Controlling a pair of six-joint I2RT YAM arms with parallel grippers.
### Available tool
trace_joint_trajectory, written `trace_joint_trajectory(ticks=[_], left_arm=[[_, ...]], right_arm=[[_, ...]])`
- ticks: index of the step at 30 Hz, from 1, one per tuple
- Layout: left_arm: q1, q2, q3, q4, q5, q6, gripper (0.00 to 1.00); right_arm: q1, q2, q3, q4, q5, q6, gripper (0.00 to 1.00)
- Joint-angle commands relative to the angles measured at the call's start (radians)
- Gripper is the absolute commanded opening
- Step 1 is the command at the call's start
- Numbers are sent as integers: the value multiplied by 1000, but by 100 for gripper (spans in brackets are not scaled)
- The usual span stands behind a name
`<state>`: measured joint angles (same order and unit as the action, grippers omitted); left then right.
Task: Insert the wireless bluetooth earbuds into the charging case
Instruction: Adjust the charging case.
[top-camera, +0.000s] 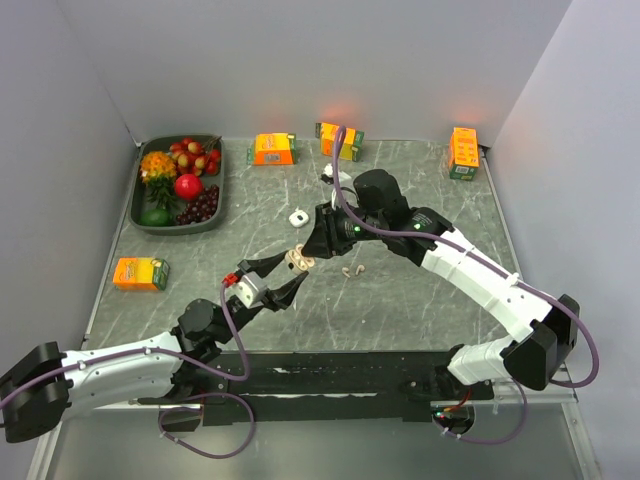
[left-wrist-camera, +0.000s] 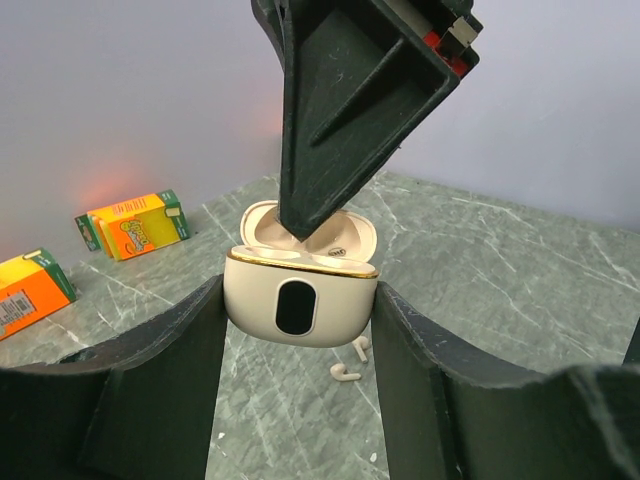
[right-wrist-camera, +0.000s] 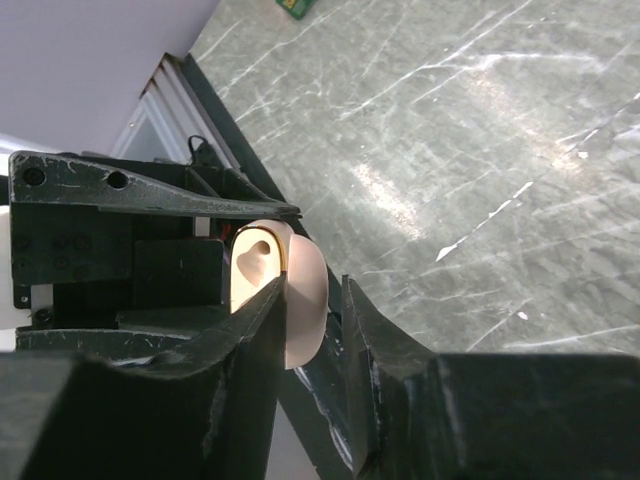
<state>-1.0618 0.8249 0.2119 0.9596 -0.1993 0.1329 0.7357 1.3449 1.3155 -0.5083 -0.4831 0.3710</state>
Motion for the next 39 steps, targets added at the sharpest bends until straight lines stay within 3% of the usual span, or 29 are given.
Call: trace_joint_trajectory(ticks=[1, 5, 7, 14, 17, 20, 21, 23, 25, 26, 39], left_arm=[[0, -23, 29, 48, 18, -19, 1], [0, -24, 24, 53, 17, -19, 1], [-1, -26, 21, 56, 18, -21, 1], [-1, -27, 12, 71, 12, -24, 1], [0, -26, 9, 79, 5, -30, 1], [0, -24, 7, 79, -14, -44, 13], [0, -24, 10, 73, -12, -49, 25], [-1, -27, 17, 47, -6, -53, 39], [-1, -30, 20, 31, -5, -61, 62], [-1, -32, 20, 27, -3, -67, 96], [0, -122, 30, -116, 57, -118, 96]], right_arm=[[4, 17, 18, 48, -52, 12, 39], [4, 11, 5, 60, -58, 20, 37], [5, 11, 2, 63, -64, 23, 32], [4, 10, -7, 74, -92, 31, 1], [2, -3, -12, 88, -101, 31, 0], [2, -15, -7, 80, -94, 22, 0], [4, -21, -4, 74, -91, 13, 0], [4, -32, 2, 60, -81, 3, 0], [2, -42, 13, 44, -66, -12, 0], [2, -46, 16, 40, -61, -23, 0], [2, -93, 65, -41, -2, -109, 0]])
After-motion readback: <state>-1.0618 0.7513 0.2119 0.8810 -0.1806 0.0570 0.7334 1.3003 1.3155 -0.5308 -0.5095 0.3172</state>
